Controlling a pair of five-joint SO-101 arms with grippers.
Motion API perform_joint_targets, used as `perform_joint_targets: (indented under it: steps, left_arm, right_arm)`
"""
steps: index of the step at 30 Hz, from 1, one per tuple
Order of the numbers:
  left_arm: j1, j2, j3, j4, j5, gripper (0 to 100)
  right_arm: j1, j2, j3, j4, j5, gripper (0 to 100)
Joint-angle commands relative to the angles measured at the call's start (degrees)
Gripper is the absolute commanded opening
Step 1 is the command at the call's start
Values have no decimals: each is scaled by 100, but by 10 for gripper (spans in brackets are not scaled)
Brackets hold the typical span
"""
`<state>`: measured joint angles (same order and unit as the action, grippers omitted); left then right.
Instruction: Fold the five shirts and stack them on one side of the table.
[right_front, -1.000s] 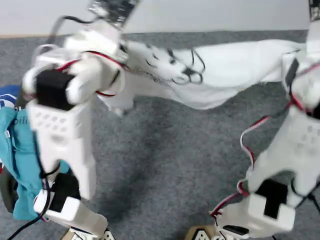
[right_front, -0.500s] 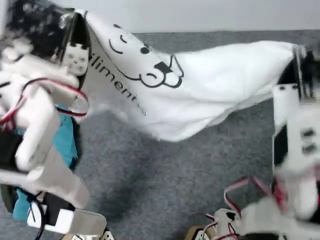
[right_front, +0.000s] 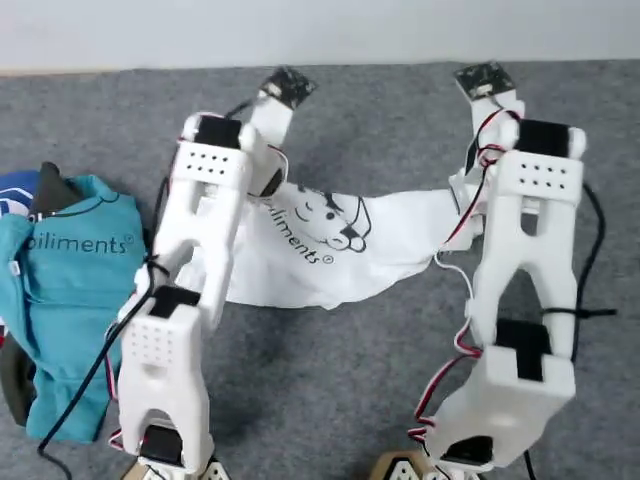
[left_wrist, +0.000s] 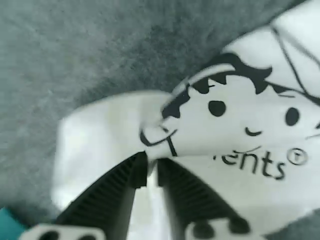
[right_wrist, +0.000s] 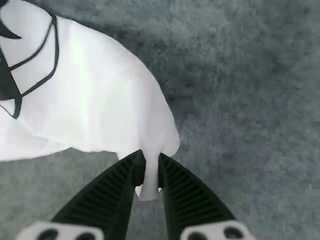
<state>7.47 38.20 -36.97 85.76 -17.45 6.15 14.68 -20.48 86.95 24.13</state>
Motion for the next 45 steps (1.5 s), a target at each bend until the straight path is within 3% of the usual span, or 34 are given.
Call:
perform_joint_targets:
  steps: [1,10,15,20,25,32,37,45]
  left_arm:
    - [-158,132,-901,149,-9,129]
    - [-686,141,-3697,1477,-88,160]
    - [-1029,-343,-4004,1503,-35,160]
    - [-589,-1538,-2167,1503,-70,157]
    - [695,-2813,664,1415,-149,156]
    - [2251,-2989,3363,-246,-149,161]
    - [2760,-2910,4022,-1090,-123,209]
    - [2769,-1538,3618,-1697,-123,210]
  right_arm:
    - [127,136,-53,-382,-97,9]
    - [875,505,-53,-1297,-97,9]
    - [1147,567,-53,-1367,-97,9]
    - [1481,549,-53,-1314,-97,9]
    - [1569,549,-53,-892,-97,9]
    - [1411,549,-53,-725,-88,9]
    - [1279,549,-53,-602,-88,9]
    - [1103,549,-44,-602,-88,9]
